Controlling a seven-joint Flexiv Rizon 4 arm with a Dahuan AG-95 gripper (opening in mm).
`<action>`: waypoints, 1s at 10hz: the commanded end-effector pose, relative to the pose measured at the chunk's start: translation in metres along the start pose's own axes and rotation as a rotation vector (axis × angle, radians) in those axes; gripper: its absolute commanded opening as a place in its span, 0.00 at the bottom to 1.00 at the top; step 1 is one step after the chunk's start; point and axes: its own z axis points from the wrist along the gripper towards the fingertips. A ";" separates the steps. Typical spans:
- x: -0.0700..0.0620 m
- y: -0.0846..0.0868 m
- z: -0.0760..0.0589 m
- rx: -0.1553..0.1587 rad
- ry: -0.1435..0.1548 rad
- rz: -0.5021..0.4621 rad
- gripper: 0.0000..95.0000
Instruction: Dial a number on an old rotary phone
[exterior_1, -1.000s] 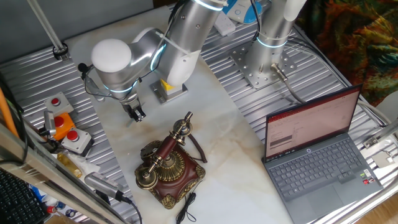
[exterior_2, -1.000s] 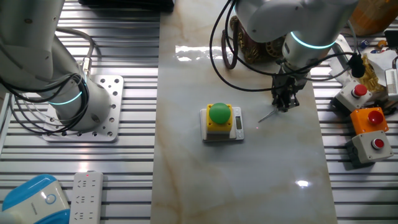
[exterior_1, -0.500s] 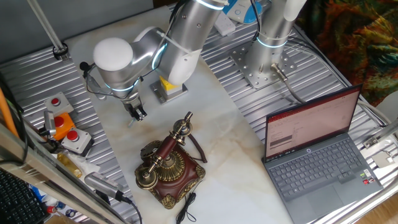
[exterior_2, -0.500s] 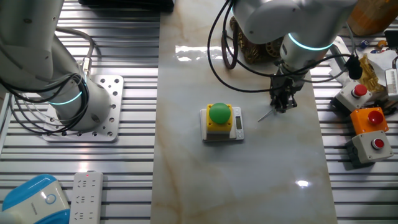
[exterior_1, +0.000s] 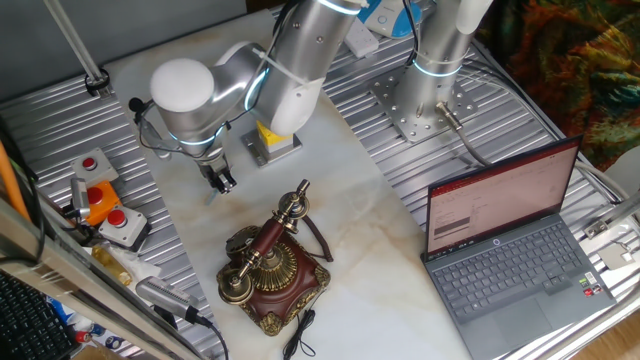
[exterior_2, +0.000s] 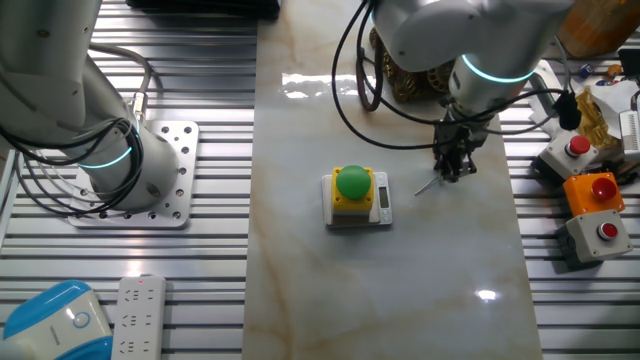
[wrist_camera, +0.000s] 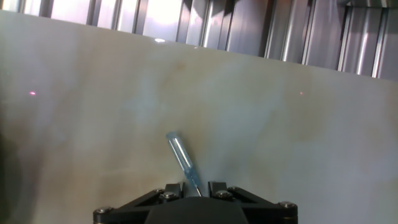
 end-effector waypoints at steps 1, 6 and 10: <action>0.000 0.001 -0.001 0.001 -0.001 -0.002 0.20; -0.002 0.006 -0.005 0.051 0.014 0.128 0.00; -0.002 0.006 -0.007 0.039 0.008 0.135 0.00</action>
